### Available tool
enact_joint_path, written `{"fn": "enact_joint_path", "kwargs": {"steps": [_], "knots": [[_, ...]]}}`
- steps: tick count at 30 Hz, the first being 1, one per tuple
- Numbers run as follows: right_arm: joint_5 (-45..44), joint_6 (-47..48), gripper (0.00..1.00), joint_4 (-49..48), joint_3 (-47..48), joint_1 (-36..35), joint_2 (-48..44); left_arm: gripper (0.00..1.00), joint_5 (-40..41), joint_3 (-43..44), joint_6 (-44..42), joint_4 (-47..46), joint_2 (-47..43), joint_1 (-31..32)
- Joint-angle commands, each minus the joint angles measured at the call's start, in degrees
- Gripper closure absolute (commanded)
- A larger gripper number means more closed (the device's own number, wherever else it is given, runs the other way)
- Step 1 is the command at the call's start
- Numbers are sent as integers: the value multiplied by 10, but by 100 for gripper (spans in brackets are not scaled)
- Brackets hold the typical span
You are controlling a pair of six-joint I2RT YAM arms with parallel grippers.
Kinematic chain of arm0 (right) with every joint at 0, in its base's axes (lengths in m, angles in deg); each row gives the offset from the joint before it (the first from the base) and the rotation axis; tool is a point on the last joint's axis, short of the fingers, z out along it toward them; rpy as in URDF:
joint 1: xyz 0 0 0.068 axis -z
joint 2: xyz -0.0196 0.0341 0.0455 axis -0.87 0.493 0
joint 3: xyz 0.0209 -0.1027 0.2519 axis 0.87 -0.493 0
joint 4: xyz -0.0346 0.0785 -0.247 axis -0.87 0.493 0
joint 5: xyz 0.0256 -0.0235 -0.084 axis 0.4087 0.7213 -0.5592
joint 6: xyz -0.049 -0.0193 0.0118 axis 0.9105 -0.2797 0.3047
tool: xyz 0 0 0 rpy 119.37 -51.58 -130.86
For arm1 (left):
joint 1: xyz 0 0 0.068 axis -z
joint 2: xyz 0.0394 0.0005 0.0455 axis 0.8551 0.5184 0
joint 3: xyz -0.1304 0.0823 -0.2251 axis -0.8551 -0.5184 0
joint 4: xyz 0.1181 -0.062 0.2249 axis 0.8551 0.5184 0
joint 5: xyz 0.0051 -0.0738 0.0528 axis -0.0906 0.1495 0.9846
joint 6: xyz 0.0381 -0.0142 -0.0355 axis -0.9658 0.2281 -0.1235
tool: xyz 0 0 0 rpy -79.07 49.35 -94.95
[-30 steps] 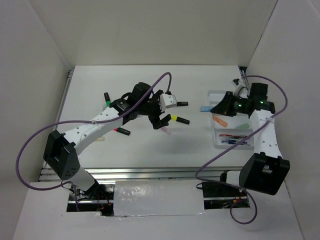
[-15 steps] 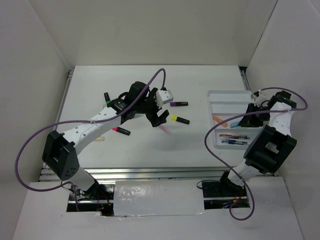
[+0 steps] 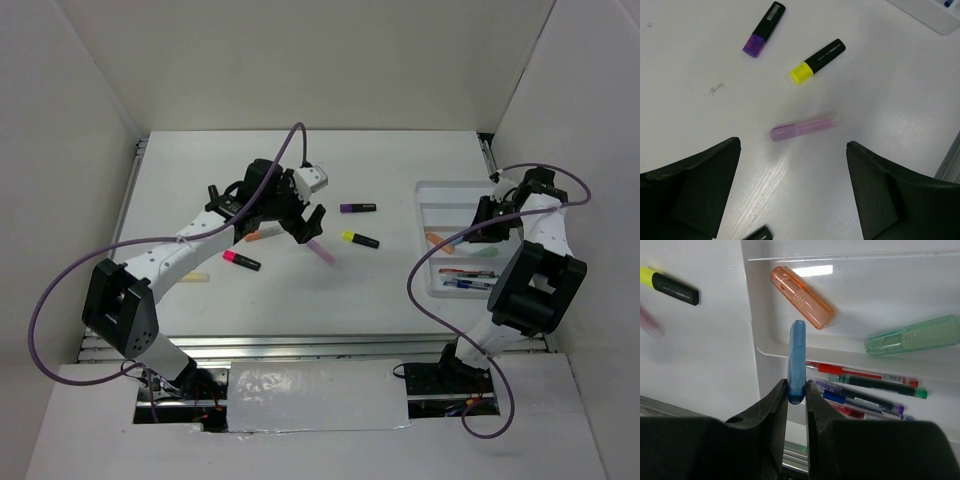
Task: Sort the stationery into containers
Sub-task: Place the stationery into the container, then grab a piece of stationery with the left arm
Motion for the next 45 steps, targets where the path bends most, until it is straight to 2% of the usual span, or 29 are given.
{"fn": "enact_joint_path", "kwargs": {"steps": [1,3,4,6,9,12,16,19,22,25,29,37,45], "knots": [[-24,-32,79,-30,27,-14,22,1,6,-12,36,-35,-12,-18],[-42,-37,63,-33,28,-16,26,1,-12,-14,34,-28,-14,-27],[-50,-41,49,-35,26,-15,24,1,-14,-17,33,-27,-16,-28],[-68,-43,38,-48,23,-12,17,1,-21,-24,29,-29,-20,-34],[-80,-40,32,-46,29,-9,9,1,-22,-14,21,-13,-13,-39],[-71,-32,31,-30,41,-5,-7,1,-27,-3,-9,14,5,-40],[-15,-14,34,-8,49,-12,-57,1,-39,12,-61,37,47,-37],[8,8,36,-2,41,-36,-88,9,-87,65,-109,76,98,-31],[35,22,36,2,27,-56,-113,15,-98,104,-122,67,150,-20],[50,24,36,-3,10,-67,-134,16,-121,141,-127,40,198,-16],[58,31,36,-6,-5,-69,-160,17,-143,192,-150,18,273,-5],[47,77,35,7,-17,-70,-201,18,-154,346,-185,59,413,14],[51,126,33,30,-6,-74,-204,19,-161,429,-221,130,479,18]]}}
